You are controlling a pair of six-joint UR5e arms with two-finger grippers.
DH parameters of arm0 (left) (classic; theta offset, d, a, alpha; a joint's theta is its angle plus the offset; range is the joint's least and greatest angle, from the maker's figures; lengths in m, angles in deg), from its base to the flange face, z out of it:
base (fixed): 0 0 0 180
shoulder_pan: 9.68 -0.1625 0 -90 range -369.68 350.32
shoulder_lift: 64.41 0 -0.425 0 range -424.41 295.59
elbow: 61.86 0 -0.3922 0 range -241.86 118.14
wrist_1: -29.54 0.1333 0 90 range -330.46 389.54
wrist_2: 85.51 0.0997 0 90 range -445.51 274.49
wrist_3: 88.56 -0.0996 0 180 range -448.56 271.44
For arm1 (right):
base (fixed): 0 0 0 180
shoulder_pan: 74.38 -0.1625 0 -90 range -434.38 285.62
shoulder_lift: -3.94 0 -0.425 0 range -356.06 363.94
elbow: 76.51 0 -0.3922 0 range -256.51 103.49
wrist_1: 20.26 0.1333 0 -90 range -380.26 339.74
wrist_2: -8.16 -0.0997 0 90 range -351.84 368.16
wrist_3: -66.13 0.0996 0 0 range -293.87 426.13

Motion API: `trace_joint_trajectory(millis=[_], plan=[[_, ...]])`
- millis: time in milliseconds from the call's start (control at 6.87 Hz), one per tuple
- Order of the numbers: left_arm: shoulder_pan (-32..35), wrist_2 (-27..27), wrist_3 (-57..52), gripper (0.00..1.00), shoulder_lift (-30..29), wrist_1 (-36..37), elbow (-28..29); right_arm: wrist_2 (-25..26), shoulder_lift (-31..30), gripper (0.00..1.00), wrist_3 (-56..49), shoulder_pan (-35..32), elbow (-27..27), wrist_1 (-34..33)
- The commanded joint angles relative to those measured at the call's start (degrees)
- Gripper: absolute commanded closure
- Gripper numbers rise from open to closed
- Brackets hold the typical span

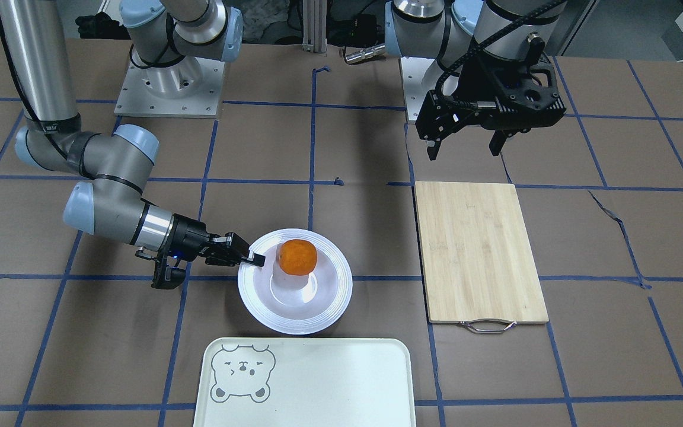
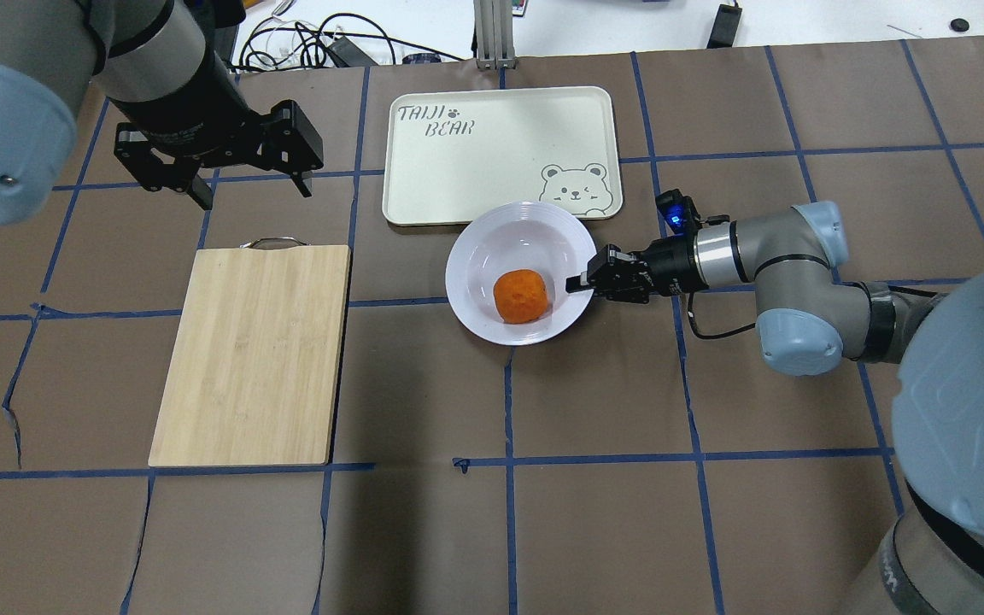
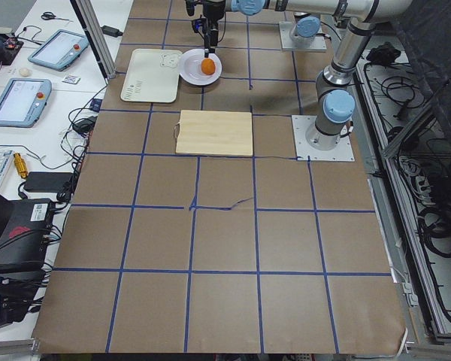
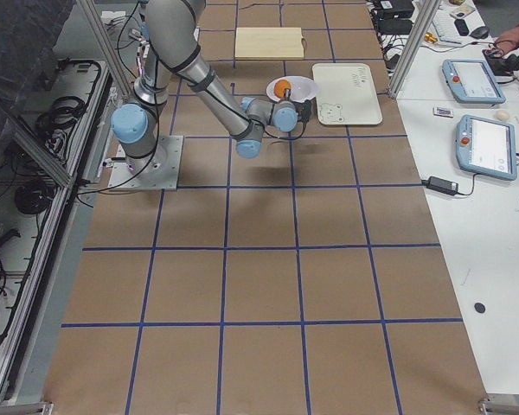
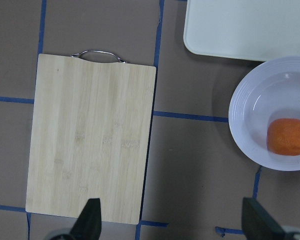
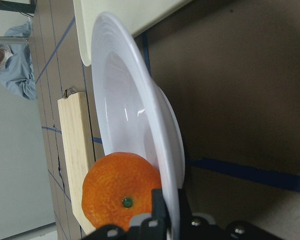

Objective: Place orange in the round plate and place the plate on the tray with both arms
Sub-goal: 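Grip the rim of the white plate with the right gripper, then slide the plate with the right gripper onto the bear-printed tray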

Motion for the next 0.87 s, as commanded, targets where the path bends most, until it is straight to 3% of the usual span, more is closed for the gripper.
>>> trace_joint_trajectory(millis=[0,291,437,728], plan=[[0.1,0.0,0.0,0.00,0.0,0.0,0.1,-0.1,-4.6,1.00,7.7,0.1,-0.4,1.4],[0.1,0.1,0.0,0.00,0.0,0.0,0.1,-4.4,-3.1,1.00,14.1,0.1,-5.6,1.1],[0.1,0.1,0.0,0.00,0.0,0.0,0.1,-4.8,0.0,1.00,19.4,0.0,-11.0,1.2],[0.1,0.1,0.0,0.00,0.0,0.0,0.1,-5.1,10.1,1.00,20.3,-0.1,-24.5,1.3]])
